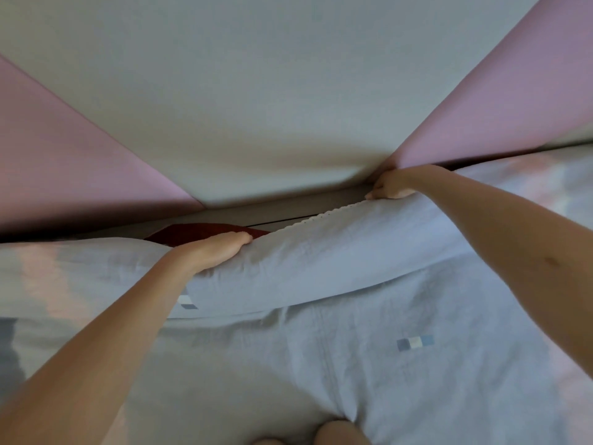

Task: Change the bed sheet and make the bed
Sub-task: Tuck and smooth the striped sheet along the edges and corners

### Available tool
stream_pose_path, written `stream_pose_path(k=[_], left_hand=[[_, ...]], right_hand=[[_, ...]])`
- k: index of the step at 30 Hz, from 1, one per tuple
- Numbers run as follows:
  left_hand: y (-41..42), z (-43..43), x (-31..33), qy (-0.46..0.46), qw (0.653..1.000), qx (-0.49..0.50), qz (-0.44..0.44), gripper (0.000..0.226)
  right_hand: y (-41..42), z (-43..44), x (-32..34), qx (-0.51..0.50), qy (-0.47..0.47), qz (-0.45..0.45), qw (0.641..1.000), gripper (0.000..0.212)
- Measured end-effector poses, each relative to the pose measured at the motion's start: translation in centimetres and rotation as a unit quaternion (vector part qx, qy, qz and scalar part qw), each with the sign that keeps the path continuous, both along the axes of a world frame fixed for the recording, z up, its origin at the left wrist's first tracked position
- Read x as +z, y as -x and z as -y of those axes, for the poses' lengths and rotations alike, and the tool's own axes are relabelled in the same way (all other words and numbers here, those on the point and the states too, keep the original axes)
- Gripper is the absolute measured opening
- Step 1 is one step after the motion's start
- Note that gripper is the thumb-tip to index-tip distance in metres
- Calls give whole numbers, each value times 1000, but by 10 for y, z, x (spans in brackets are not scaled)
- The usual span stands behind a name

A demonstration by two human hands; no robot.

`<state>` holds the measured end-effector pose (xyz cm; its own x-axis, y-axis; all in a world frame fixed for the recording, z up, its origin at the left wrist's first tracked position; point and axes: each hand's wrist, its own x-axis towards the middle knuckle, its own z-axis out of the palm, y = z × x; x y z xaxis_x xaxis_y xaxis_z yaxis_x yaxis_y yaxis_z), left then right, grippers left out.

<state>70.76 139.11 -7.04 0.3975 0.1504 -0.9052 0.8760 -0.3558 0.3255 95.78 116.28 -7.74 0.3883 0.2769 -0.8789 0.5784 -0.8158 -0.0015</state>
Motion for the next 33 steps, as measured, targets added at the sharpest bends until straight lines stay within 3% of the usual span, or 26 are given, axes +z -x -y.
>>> stream_pose_path(k=[2, 5, 6, 9, 12, 14, 20, 22, 25, 28, 31, 33], left_hand=[[2, 0, 4, 0, 1000, 15, -8, 29], [-1, -2, 7, -5, 999, 27, -27, 25], [-4, -3, 7, -16, 999, 28, -33, 25], [-18, -3, 5, -38, 997, -8, -65, 14], [-26, -1, -1, -27, 995, -56, -79, 14], [-28, 2, -7, -22, 994, -79, -69, 16], [-12, -9, -22, -58, 994, 16, 91, 11], [-8, -18, -21, -66, 990, -48, 117, 5], [-13, -44, -10, -54, 983, -153, 85, 26], [-19, -75, 0, -47, 975, -206, 64, 16], [-19, -82, 5, -28, 970, -220, 98, 8], [-16, -76, 4, 0, 972, -211, 106, 9]], right_hand=[[1, -5, 3, -23, 6, -23, 999, 71], [4, -17, 7, -155, 15, -143, 977, 113], [6, -22, 4, -165, 10, -183, 969, 115], [29, -44, -1, -144, 5, -245, 959, 100], [66, -65, -8, -85, -5, -218, 972, 73], [81, -71, -17, -43, -34, -193, 980, 67], [89, -65, -27, -37, -88, -176, 980, 56], [89, -62, -31, -32, -86, -172, 981, 54], [90, -58, -41, -52, -112, -174, 977, 52], [92, -54, -49, -70, -141, -180, 971, 47], [93, -51, -58, -76, -168, -188, 965, 22], [95, -52, -60, -80, -170, -204, 961, 17]])
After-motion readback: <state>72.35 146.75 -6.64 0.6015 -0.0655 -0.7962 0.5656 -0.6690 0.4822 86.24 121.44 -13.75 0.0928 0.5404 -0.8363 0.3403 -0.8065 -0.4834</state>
